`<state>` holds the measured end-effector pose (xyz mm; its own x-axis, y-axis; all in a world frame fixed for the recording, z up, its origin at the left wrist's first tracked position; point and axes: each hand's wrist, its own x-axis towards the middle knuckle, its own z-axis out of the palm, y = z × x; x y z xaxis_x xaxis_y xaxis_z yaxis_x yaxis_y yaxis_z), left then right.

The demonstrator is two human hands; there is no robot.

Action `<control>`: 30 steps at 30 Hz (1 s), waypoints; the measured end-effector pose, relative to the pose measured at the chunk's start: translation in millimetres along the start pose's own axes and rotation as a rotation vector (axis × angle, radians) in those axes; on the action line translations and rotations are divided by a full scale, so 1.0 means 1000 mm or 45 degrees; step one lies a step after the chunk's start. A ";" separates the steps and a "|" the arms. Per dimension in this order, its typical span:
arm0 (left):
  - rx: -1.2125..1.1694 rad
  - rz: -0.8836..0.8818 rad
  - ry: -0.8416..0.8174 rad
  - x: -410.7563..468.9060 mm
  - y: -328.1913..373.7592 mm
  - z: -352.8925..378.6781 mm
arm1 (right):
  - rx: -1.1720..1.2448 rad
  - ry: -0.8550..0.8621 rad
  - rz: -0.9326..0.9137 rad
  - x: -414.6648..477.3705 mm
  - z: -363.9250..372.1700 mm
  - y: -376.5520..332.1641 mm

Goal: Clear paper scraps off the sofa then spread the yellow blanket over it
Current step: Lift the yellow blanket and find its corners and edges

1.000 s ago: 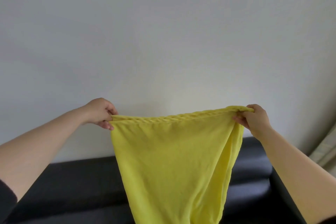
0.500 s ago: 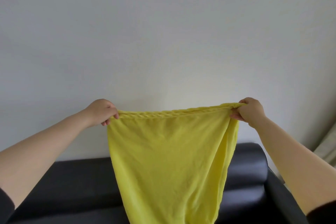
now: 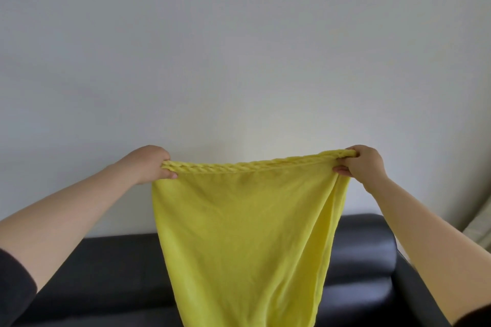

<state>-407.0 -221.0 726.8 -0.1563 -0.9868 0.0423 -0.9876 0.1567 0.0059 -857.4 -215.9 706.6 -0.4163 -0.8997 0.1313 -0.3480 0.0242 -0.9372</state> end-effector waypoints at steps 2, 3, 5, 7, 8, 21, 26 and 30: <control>-0.139 -0.027 0.079 0.000 0.000 -0.005 | -0.042 0.051 -0.079 0.002 -0.003 -0.003; -0.239 -0.059 0.109 0.000 0.000 -0.007 | -0.060 0.031 -0.094 0.002 -0.005 -0.005; -0.416 -0.120 0.100 -0.003 0.000 -0.006 | -0.068 -0.039 -0.068 0.000 -0.007 -0.006; -0.534 -0.148 0.085 -0.006 0.001 0.000 | -0.094 0.054 -0.116 0.001 -0.009 -0.004; -0.562 -0.138 0.116 -0.006 0.001 0.003 | -0.118 0.088 -0.138 0.000 -0.010 -0.004; 0.031 -0.128 0.503 -0.002 0.015 0.007 | -0.108 0.154 -0.148 -0.001 -0.015 0.000; -0.620 -0.187 0.497 -0.010 0.020 0.023 | -0.094 0.159 -0.123 0.000 -0.018 0.005; -1.867 -0.500 0.447 -0.035 0.040 0.037 | -0.055 0.140 -0.092 0.004 -0.019 0.009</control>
<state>-441.6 -181.2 688.9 0.3168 -0.9481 0.0261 -0.0564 0.0087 0.9984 -877.7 -210.8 704.8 -0.4777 -0.8466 0.2346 -0.4153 -0.0177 -0.9095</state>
